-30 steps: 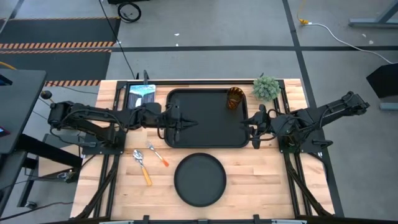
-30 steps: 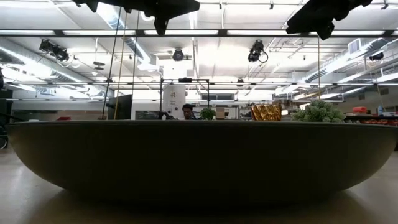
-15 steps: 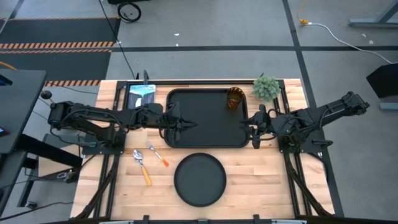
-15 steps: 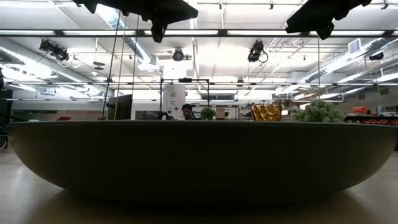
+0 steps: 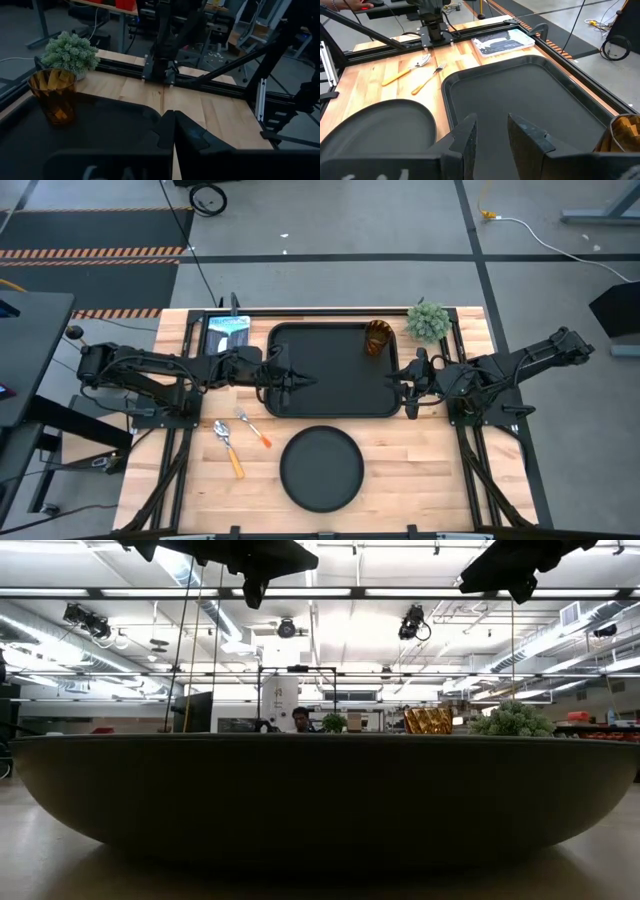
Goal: Pick and place plate/cup/fork/spoon on tray
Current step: Put the orange fork in the left corner of the black tray
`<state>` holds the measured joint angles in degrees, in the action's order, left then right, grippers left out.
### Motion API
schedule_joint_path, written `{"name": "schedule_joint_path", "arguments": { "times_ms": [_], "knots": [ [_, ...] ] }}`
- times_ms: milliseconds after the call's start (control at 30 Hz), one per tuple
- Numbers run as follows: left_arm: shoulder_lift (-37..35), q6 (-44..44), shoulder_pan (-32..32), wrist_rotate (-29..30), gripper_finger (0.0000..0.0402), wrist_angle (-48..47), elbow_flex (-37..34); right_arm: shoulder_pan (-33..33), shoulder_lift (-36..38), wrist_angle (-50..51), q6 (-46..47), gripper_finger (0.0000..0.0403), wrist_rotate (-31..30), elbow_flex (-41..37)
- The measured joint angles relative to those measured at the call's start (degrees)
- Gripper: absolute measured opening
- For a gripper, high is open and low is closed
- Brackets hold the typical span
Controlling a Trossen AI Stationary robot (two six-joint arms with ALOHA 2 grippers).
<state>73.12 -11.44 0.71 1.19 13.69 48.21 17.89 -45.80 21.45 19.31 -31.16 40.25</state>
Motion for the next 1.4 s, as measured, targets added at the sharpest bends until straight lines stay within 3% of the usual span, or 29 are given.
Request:
{"name": "schedule_joint_path", "arguments": {
  "times_ms": [767, 1067, 1400],
  "knots": [
    [0.02, 1.62, 0.00, 0.02, 0.0011, -0.21, 0.02, 0.01, 0.00, 0.00, 0.01, 0.0116, 0.00, 0.00],
    [0.08, 2.01, 0.00, 0.01, 0.0011, -11.91, 0.07, 0.01, 0.00, -0.02, 0.01, 0.0116, 0.00, 0.00],
    [0.08, 1.77, -0.02, 0.02, 0.0011, -12.29, 0.07, 0.00, 0.00, -0.01, 0.01, 0.0116, 0.00, 0.00]
  ]
}}
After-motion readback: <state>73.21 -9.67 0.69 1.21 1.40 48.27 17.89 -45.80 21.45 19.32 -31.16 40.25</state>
